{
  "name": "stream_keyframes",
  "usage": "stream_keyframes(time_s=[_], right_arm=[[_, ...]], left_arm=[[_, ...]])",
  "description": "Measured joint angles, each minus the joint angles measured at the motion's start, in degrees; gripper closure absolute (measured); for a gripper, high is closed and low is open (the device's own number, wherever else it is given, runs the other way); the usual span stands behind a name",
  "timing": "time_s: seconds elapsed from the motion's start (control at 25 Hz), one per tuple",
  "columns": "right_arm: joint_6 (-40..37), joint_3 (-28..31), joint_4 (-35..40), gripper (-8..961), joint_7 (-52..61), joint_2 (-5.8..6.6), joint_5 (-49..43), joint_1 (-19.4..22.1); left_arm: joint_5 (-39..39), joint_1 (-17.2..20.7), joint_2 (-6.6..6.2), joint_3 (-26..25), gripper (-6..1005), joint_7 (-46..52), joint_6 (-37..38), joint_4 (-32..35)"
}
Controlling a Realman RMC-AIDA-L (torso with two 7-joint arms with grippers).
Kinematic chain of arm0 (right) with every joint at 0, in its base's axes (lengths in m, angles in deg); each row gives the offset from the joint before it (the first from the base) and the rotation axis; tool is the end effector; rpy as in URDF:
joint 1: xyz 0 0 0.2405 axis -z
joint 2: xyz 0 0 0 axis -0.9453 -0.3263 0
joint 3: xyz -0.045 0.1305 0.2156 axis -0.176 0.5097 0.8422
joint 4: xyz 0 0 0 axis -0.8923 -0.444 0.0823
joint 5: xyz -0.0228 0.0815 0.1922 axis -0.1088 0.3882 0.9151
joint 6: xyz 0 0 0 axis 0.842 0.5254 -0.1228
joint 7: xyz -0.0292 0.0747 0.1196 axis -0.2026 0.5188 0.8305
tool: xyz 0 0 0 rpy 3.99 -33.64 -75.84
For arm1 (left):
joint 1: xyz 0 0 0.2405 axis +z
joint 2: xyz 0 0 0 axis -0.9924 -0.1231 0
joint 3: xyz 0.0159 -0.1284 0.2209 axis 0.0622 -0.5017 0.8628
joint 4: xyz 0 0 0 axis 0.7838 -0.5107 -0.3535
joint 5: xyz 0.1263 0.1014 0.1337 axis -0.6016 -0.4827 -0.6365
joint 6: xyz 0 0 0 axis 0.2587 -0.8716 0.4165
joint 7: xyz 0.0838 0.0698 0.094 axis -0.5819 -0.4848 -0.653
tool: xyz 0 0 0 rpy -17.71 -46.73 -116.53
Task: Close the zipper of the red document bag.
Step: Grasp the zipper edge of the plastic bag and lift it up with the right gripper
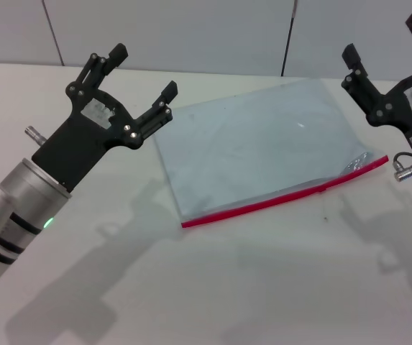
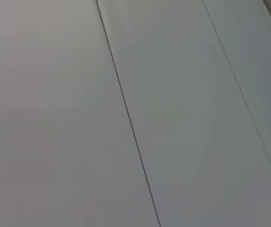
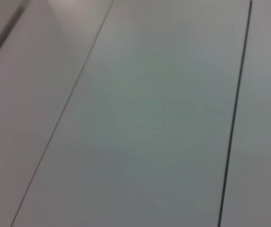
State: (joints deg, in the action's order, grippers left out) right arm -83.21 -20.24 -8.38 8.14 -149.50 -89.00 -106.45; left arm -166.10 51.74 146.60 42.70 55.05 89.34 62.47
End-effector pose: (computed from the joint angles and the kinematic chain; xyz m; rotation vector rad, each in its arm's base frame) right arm 0.2266 0.3228 -0.0274 -1.7055 -0.0709 0.9583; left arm -0.2546 0.3179 -0.0175 -1.8860 -0.0018 -0.9966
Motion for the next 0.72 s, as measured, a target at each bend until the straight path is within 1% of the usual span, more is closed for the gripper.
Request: stream_keyframes(time_s=[0.04,0.12,0.24,0.36,0.48,0.6,0.72], right_arm=[[0.0,0.0,0.0,89,0.0,0.00,0.0,0.0],[1.8,0.3,0.3,89,4.3,0.20,0.3,0.0],[7.2,-0.3,3.3,90,16.7,0.73,0.2,-0.7],[12.6,-2.7,10.2,90,33.4,0.87,-1.3,-1.1],[17.6,-5.6,18.7,90,52.4,0.84,-5.9,-1.3],[21.1,-7.1,25.1,90,65.5,0.88,-12.1,-1.8],[24.5,-7.4,29.2,90,75.0,0.90,-18.2,-2.2]], left_arm=[[0.1,0.0,-0.01,0.0,110,0.0,0.0,0.0],[0.1,0.1,-0.01,0.0,110,0.0,0.0,0.0],[0.1,0.3,-0.06,0.0,111,0.0,-0.3,0.1],[0.2,0.3,-0.12,0.0,111,0.0,-1.2,0.1],[0.2,0.2,-0.13,0.0,112,0.0,-1.5,0.1],[0.2,0.1,-0.13,-0.1,113,0.1,-1.5,0.1],[0.3,0.1,-0.12,-0.2,113,0.1,-1.5,0.1]])
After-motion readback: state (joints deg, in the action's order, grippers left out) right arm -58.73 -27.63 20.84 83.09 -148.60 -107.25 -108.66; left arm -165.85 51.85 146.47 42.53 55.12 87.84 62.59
